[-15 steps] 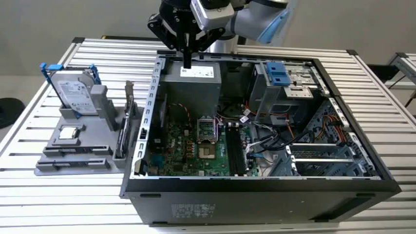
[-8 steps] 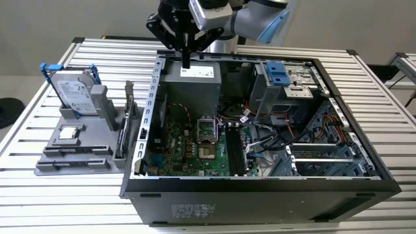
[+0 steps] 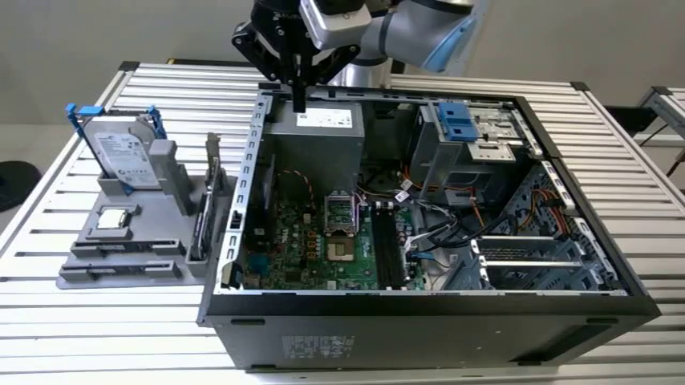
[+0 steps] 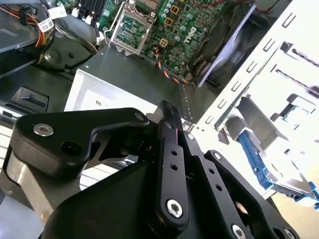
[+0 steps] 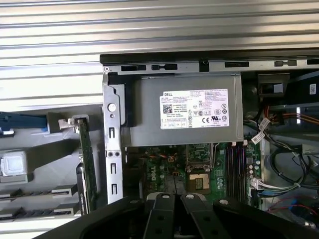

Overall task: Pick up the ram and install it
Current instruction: 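Reach for the ram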

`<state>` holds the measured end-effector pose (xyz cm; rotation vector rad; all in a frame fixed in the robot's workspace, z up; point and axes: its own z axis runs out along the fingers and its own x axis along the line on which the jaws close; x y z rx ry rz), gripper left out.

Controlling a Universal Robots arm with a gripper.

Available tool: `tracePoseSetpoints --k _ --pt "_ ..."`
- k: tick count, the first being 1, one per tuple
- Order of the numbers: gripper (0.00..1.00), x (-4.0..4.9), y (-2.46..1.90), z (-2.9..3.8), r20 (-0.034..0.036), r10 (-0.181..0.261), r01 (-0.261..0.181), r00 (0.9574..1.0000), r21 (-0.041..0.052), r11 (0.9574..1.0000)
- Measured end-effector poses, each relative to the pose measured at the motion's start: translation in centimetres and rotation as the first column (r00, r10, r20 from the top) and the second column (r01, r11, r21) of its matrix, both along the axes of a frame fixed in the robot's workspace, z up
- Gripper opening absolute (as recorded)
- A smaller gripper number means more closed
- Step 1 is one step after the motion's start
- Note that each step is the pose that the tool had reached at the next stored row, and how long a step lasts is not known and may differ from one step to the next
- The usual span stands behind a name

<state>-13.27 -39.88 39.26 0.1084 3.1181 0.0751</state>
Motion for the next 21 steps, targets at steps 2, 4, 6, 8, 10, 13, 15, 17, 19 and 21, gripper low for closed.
tracePoseSetpoints --k 2,4,6,8,10,13,15,17,19,21 --pt "0.00 -0.18 0.00 0.01 -0.0001 0.000 0.000 1.0000 -0.0001 1.0000" --pt "0.00 -0.36 0.00 0.00 0.0000 0.000 0.000 1.0000 0.0000 1.0000" --pt "0.00 -0.55 0.00 0.00 0.0000 0.000 0.000 1.0000 0.0000 1.0000" --pt "0.00 -0.75 0.00 0.00 0.0000 0.001 -0.001 1.0000 0.0000 1.0000" --pt "0.00 -0.97 0.00 0.00 0.0000 0.001 -0.001 1.0000 -0.0001 1.0000" --pt "0.00 -1.30 0.00 0.00 0.0000 0.001 -0.001 1.0000 0.0000 1.0000" --pt "0.00 -1.53 0.00 0.00 0.0000 0.001 -0.001 1.0000 0.0000 1.0000" --pt "0.00 -1.76 0.00 0.00 0.0000 0.001 -0.001 1.0000 -0.0001 1.0000" --pt "0.00 -1.97 0.00 0.00 0.0000 0.001 -0.001 1.0000 0.0000 1.0000" --pt "0.00 -2.18 0.00 0.00 0.0000 0.002 -0.002 1.0000 0.0001 1.0000"
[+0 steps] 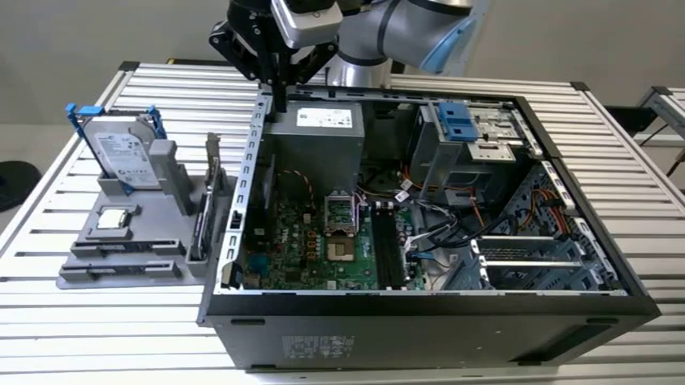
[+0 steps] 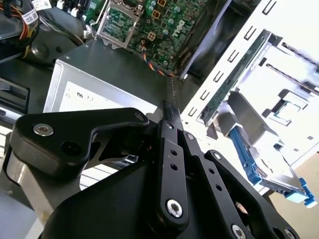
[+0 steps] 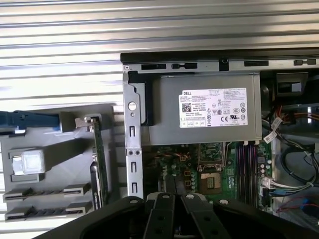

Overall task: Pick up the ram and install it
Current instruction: 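Reach for the ram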

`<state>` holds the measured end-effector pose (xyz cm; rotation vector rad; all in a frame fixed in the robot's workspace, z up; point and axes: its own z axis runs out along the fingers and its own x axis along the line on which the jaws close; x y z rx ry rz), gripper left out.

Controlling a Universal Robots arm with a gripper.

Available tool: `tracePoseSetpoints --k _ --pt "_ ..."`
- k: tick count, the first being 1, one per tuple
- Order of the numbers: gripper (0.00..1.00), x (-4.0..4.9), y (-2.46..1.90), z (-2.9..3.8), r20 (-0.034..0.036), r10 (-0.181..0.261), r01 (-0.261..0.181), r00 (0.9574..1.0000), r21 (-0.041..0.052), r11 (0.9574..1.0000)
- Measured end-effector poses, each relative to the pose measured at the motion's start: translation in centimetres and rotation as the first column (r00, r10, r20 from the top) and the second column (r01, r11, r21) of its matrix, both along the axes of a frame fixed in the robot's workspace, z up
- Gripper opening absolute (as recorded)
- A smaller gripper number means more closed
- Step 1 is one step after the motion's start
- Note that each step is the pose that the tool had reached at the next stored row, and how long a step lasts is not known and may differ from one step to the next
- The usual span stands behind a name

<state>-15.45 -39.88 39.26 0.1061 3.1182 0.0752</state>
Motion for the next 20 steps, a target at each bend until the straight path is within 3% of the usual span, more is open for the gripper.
tracePoseSetpoints --k 20 --pt "0.00 -2.01 0.00 0.01 -0.0001 0.002 -0.002 1.0000 -0.0001 1.0000"
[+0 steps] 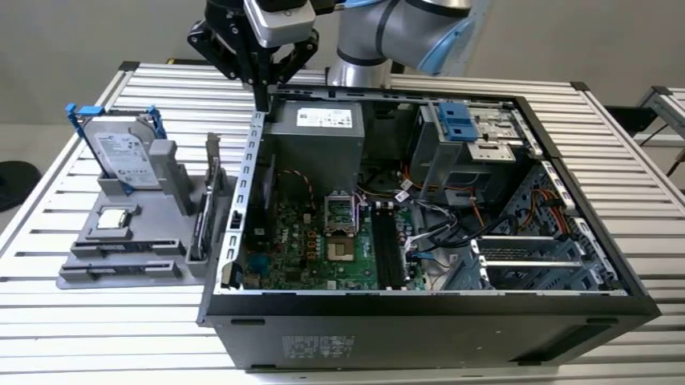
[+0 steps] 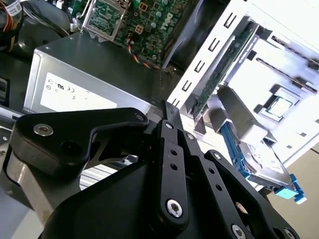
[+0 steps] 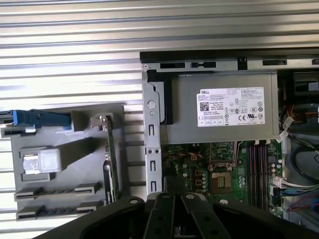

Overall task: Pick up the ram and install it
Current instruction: 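Reach for the ram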

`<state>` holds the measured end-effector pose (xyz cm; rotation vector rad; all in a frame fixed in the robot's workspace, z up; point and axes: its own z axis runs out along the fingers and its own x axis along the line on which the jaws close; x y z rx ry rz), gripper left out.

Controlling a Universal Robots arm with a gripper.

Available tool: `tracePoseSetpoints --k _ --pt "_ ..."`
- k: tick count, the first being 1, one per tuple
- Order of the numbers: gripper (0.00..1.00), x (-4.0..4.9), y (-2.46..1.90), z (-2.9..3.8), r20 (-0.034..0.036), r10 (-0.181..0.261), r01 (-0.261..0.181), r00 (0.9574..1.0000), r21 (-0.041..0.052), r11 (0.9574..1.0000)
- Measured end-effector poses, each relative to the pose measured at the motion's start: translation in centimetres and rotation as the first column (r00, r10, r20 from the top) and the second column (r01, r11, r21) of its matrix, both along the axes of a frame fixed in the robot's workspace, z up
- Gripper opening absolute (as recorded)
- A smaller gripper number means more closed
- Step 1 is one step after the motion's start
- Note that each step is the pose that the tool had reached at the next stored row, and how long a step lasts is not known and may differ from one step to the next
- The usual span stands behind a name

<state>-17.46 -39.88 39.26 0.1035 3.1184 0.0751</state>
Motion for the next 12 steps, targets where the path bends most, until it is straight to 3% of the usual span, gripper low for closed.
tracePoseSetpoints --k 12 --pt "0.00 -1.11 0.00 0.00 0.0000 0.001 -0.001 1.0000 0.0000 1.0000"
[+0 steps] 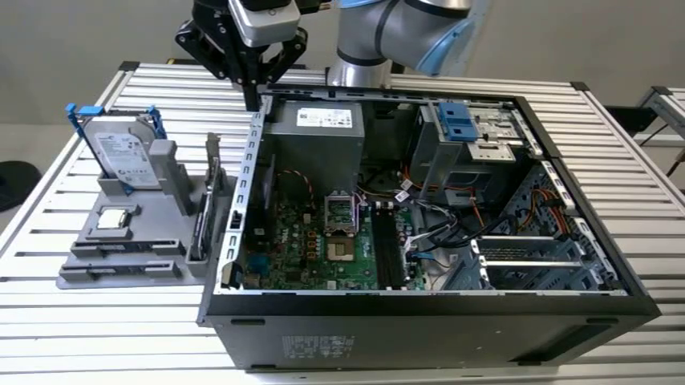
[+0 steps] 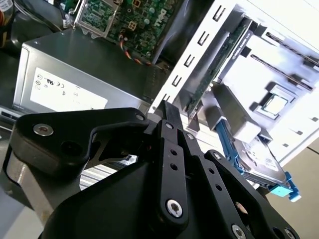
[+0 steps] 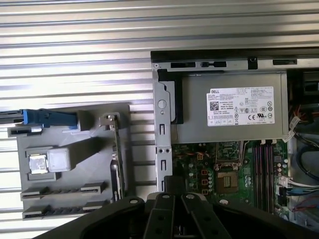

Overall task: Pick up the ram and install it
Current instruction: 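Reach for the ram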

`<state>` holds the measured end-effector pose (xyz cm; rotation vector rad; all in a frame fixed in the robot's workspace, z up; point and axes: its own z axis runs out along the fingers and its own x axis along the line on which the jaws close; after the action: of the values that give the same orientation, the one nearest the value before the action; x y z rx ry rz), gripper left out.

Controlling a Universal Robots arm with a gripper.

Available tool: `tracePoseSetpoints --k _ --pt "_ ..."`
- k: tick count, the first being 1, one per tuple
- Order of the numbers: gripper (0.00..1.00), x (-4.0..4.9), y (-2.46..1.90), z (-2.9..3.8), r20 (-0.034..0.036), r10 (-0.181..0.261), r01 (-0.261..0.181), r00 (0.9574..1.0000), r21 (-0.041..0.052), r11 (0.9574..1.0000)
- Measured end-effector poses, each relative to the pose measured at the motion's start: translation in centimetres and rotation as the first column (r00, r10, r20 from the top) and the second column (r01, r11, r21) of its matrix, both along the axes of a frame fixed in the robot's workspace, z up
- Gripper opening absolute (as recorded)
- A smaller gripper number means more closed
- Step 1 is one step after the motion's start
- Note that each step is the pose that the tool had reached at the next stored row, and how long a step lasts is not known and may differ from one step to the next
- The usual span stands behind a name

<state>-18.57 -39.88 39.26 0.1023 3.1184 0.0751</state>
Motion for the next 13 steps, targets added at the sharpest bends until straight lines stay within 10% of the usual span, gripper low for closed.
tracePoseSetpoints --k 13 --pt "0.00 -1.17 0.00 0.00 0.0000 0.001 -0.001 1.0000 0.0000 1.0000"
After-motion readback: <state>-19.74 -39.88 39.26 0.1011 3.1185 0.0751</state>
